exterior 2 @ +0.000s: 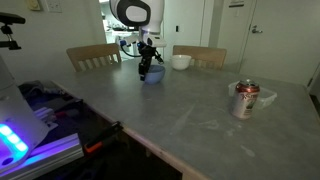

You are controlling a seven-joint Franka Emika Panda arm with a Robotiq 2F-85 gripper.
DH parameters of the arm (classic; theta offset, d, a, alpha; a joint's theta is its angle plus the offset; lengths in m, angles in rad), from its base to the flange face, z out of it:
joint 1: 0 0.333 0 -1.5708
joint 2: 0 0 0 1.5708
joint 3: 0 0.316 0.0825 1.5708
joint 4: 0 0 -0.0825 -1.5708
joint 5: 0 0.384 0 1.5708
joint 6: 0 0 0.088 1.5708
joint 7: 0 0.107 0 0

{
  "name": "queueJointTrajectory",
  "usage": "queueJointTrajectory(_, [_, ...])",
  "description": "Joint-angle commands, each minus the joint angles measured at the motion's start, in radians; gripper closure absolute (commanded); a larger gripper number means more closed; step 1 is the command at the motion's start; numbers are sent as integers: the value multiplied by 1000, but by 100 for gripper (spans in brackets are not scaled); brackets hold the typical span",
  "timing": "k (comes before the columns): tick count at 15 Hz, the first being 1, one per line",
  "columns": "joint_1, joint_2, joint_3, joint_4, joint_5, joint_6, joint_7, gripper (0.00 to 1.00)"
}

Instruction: Slide the blue bowl to the right

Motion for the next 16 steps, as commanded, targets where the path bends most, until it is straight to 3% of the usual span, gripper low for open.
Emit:
queueJointTrajectory(1, [5, -72, -45, 8, -75, -109, -23, 20])
queueJointTrajectory(4, [13, -147, -70, 36, -184, -214, -7, 1])
queueJointTrajectory(10, [-1, -210, -61, 191, -246, -582, -62, 0])
queueJointTrajectory(16, [14, -188, -45, 298, -240, -754, -98, 0])
